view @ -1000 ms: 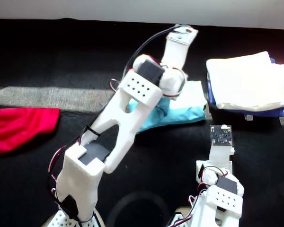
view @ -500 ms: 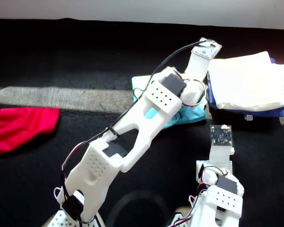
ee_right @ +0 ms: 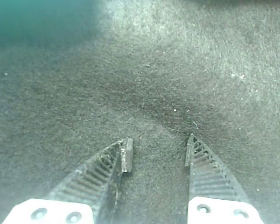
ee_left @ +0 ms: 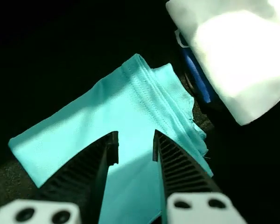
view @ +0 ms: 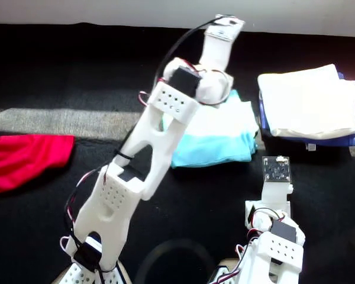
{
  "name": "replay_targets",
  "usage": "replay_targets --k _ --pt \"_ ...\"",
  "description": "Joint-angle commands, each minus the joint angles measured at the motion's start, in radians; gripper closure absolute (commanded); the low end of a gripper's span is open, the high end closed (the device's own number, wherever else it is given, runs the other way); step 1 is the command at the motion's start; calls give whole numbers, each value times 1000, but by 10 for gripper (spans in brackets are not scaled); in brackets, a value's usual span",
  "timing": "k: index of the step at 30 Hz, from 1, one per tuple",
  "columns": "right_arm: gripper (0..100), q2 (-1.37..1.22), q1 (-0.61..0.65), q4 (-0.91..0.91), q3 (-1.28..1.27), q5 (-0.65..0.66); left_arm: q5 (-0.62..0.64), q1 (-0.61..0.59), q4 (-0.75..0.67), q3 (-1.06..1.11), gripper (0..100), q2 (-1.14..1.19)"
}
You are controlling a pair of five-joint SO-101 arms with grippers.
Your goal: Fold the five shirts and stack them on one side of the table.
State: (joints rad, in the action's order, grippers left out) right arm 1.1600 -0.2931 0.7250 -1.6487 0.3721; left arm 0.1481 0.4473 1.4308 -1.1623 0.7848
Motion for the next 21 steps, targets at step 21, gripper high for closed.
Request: replay_targets --k 21 --pt "810 -858 337 360 1363 -187 44 -226 331 62 991 5"
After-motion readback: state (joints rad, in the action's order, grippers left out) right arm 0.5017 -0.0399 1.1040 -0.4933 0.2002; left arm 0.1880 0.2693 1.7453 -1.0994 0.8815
